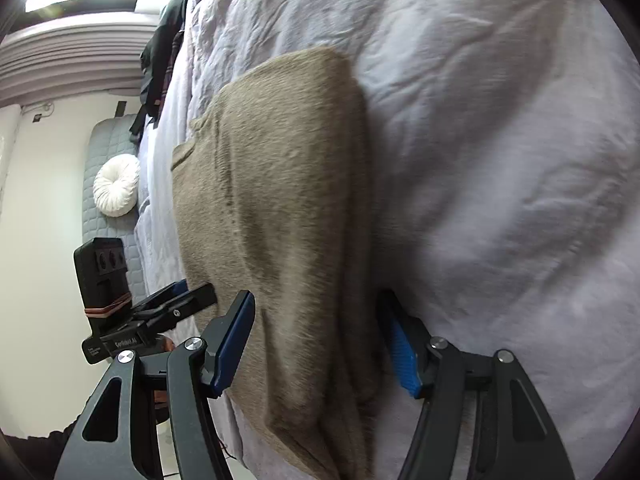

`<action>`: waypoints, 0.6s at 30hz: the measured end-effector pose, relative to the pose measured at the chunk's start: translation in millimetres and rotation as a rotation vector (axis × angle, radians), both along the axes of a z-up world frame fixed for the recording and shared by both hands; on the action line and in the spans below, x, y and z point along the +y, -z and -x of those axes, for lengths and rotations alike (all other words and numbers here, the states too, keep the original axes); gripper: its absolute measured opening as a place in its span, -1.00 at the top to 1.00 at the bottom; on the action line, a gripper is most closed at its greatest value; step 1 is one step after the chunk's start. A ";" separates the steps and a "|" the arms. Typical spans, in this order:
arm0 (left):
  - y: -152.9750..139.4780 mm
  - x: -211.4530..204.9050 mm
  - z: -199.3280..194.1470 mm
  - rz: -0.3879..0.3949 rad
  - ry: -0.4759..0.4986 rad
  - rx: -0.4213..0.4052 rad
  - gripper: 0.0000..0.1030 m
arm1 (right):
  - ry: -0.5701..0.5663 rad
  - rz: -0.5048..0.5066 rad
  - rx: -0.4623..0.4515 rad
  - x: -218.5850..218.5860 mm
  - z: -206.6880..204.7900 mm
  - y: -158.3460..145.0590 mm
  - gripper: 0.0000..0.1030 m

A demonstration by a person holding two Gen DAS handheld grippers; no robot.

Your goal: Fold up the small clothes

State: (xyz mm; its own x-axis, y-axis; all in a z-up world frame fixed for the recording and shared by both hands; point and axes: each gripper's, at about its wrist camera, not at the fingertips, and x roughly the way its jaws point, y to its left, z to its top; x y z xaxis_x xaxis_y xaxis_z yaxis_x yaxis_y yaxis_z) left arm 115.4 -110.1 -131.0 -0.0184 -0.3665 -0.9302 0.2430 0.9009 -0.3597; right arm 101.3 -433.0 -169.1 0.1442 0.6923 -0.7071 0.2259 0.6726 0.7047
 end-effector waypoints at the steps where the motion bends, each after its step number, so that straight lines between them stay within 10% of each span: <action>1: 0.7 -4.6 0.2 -0.009 0.007 0.000 -0.98 | -0.009 -0.015 -0.005 3.2 -2.1 -0.2 -0.31; 10: 16.5 2.4 -8.6 0.057 -0.016 0.029 -0.98 | 0.008 -0.066 -0.002 17.6 -12.8 17.3 -0.35; 12: 11.2 -0.3 -5.7 0.033 -0.009 -0.007 -0.95 | 0.009 -0.057 0.000 19.8 -11.9 15.1 -0.22; 14: 2.6 -2.0 -0.5 0.025 -0.010 -0.044 -0.74 | -0.012 -0.052 0.002 23.9 -9.7 12.2 0.35; 18: -13.4 11.1 1.8 0.066 -0.025 -0.065 -0.30 | 0.020 -0.150 -0.032 23.5 -1.1 -1.5 0.42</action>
